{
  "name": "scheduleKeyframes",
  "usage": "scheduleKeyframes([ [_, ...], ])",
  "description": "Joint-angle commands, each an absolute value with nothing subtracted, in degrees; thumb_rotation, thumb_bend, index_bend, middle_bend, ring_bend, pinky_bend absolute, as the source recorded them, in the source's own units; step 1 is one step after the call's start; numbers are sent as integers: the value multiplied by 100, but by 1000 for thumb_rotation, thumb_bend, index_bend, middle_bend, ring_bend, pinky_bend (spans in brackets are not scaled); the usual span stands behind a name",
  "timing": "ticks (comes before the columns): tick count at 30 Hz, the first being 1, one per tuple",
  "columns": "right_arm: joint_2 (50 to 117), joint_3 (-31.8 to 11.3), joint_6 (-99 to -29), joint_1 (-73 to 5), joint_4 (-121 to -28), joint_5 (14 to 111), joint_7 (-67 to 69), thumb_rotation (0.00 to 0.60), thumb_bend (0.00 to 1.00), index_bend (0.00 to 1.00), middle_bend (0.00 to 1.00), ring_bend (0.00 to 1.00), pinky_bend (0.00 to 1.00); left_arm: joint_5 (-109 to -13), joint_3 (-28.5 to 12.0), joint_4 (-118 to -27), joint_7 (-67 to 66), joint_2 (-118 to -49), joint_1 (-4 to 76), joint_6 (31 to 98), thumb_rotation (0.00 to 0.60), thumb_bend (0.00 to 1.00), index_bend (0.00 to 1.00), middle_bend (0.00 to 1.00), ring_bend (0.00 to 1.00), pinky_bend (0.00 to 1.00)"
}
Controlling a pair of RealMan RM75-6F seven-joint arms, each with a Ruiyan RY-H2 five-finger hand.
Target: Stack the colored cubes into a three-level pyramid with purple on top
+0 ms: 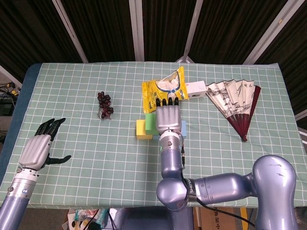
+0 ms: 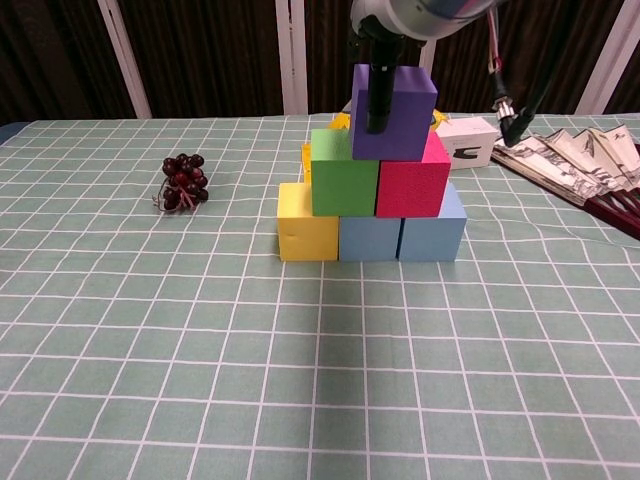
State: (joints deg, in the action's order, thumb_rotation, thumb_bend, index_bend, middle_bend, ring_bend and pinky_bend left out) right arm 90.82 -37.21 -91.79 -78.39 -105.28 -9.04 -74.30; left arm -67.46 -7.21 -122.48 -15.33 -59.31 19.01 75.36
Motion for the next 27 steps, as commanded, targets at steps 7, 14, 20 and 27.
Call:
scheduleKeyframes([
  [7, 8993, -3680, -9203, -7799, -10687, -881, -7400, 600, 311, 0, 1, 0, 0, -6747, -735, -12252, -1529, -5923, 1899, 7561, 600, 95, 0, 78, 6, 0],
  [14, 8747, -3659, -9441, -7678, -11255, -905, -7388, 600, 301, 0, 0, 0, 0, -6746, -772, -12244, -1499, -5902, 1883, 7621, 600, 95, 0, 78, 6, 0],
  [20, 8288, -3630, -9808, -7374, -12261, -964, -7300, 600, 301, 0, 0, 0, 0, -6885, -746, -12313, -1514, -5868, 1850, 7684, 600, 95, 0, 78, 6, 0],
  [27, 7562, -3100, -10186, -6691, -13324, -406, -6963, 600, 300, 0, 0, 0, 0, -7118, -689, -12331, -1582, -5906, 1802, 7788, 600, 95, 0, 78, 6, 0],
])
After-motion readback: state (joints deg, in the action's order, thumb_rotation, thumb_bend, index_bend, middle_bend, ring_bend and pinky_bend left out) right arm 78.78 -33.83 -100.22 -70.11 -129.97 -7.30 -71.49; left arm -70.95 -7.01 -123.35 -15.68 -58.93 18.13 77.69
